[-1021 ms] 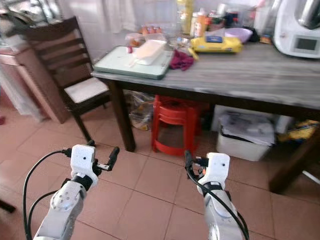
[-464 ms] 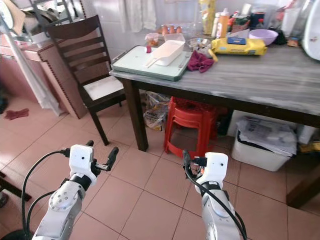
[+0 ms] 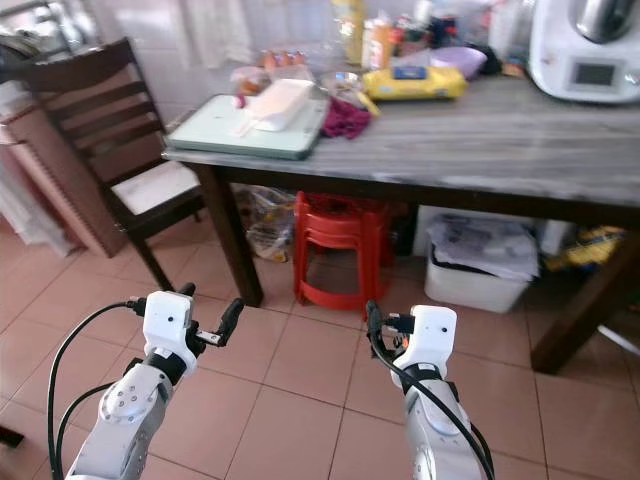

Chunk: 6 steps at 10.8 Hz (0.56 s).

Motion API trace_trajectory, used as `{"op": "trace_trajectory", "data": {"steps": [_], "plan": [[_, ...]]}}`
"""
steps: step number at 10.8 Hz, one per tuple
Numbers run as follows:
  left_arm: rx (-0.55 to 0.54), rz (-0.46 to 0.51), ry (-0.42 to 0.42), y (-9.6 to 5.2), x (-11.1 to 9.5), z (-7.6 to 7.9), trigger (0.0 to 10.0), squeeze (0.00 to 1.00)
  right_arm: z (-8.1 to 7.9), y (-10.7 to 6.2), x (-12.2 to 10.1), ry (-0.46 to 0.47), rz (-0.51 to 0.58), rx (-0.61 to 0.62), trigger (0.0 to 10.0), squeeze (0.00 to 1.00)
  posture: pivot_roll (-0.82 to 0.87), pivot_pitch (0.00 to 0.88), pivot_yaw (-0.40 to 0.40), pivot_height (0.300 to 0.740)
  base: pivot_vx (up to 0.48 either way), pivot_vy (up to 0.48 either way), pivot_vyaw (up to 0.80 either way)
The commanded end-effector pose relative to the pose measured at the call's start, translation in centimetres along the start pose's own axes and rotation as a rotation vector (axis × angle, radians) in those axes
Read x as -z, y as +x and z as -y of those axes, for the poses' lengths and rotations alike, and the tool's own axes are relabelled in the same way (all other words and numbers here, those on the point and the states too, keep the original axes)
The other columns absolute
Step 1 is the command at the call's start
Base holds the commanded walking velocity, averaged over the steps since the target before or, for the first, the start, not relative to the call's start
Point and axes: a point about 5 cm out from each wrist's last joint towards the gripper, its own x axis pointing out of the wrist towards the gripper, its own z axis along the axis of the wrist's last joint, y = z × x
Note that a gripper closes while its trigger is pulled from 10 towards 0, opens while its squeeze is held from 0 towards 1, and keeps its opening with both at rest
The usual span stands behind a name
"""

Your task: Setting the table

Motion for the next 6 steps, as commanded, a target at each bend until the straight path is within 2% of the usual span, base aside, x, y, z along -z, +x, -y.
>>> {"op": "trace_trajectory", "data": {"steps": [1, 6], "plan": [[0.017, 0.007, 0.000, -0.12, -0.24, -0.13, 10.0, 0.00, -0.33, 0.09, -0.04, 0.004, 0.002, -0.009, 10.0, 0.00, -0.02, 0.013, 0.099, 0.740, 0.285, 0.000, 0.00], [0.046, 0.008, -0.005, 0.08, -0.20, 0.00, 10.0, 0.00, -0.34, 0.06, -0.03, 0.001, 0.006, -0.006, 10.0, 0.00, -0.03, 0.010, 0.106, 0.740, 0.363, 0.000, 0.00]]}}
